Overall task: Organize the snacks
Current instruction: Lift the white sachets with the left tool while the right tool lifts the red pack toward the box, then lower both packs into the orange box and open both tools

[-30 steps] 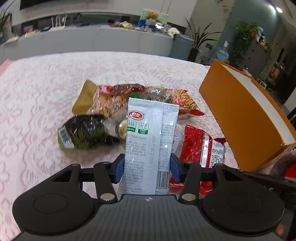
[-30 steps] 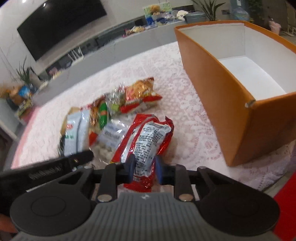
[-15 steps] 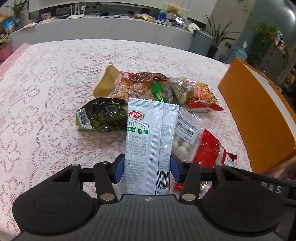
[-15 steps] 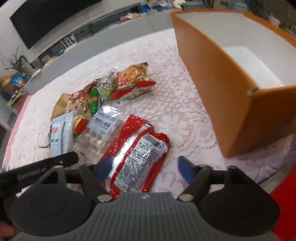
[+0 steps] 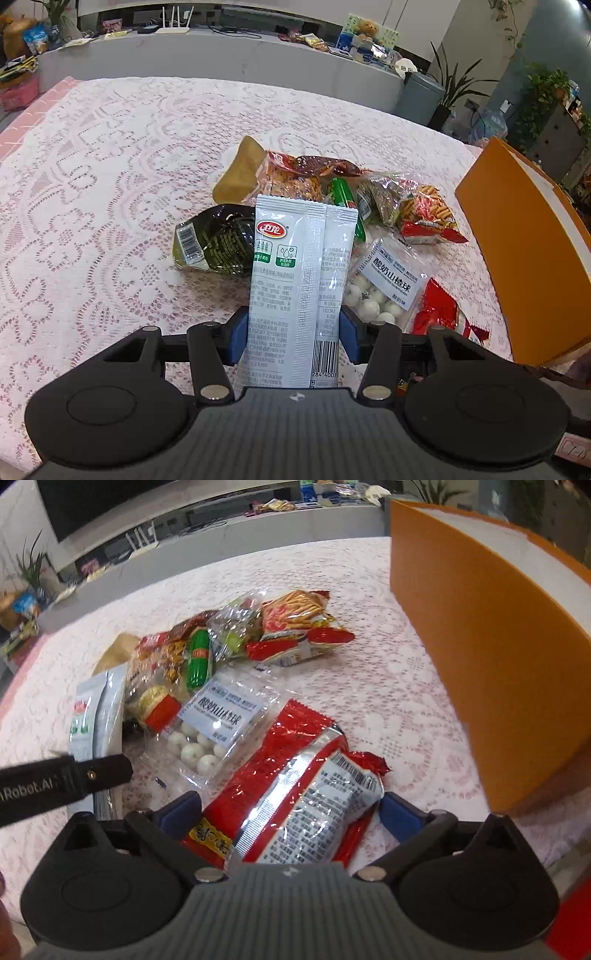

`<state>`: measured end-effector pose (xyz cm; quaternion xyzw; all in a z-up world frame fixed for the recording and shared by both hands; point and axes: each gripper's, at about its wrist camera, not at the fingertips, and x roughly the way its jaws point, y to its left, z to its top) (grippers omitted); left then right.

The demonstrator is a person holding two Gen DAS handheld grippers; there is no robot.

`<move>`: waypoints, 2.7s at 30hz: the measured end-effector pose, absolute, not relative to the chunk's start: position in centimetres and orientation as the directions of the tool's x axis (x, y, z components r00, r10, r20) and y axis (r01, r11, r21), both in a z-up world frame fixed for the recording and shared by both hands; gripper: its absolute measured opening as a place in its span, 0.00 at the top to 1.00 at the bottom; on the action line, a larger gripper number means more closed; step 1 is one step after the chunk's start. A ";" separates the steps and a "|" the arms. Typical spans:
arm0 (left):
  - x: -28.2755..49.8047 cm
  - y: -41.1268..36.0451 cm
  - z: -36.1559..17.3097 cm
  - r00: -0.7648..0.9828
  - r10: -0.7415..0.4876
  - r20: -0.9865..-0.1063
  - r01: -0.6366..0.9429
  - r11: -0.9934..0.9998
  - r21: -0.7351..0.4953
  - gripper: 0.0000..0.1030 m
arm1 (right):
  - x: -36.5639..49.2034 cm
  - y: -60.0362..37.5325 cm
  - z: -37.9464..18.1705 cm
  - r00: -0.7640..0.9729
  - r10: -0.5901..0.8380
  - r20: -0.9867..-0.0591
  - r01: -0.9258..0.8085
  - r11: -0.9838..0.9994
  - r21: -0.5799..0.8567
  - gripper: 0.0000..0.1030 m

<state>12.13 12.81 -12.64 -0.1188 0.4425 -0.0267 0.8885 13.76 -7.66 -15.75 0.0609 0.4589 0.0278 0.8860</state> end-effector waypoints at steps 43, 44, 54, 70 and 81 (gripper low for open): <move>11.4 0.8 0.6 0.631 -0.349 -0.693 0.166 0.933 -0.318 0.45 | 11.5 -20.8 1.9 0.648 0.264 -0.714 -0.380 0.925 -0.003 0.28; 11.8 0.0 0.9 0.625 -0.359 -0.693 0.182 0.930 -0.319 0.45 | 11.9 -21.7 2.1 0.646 0.256 -0.719 -0.383 0.923 -0.015 0.28; 17.1 -9.2 0.5 0.499 -0.456 -0.737 0.328 0.886 -0.327 0.45 | 15.7 -29.1 2.2 0.633 0.174 -0.755 -0.359 0.929 -0.086 0.28; 23.1 -15.8 -5.2 0.321 -0.411 -0.853 0.369 0.884 -0.287 0.45 | 22.7 -32.9 -6.2 0.495 0.100 -0.863 -0.358 0.929 -0.097 0.29; 24.3 -17.4 -7.8 0.245 -0.303 -0.921 0.400 0.897 -0.189 0.45 | 23.7 -31.7 -9.4 0.410 0.093 -0.907 -0.472 0.873 -0.124 0.29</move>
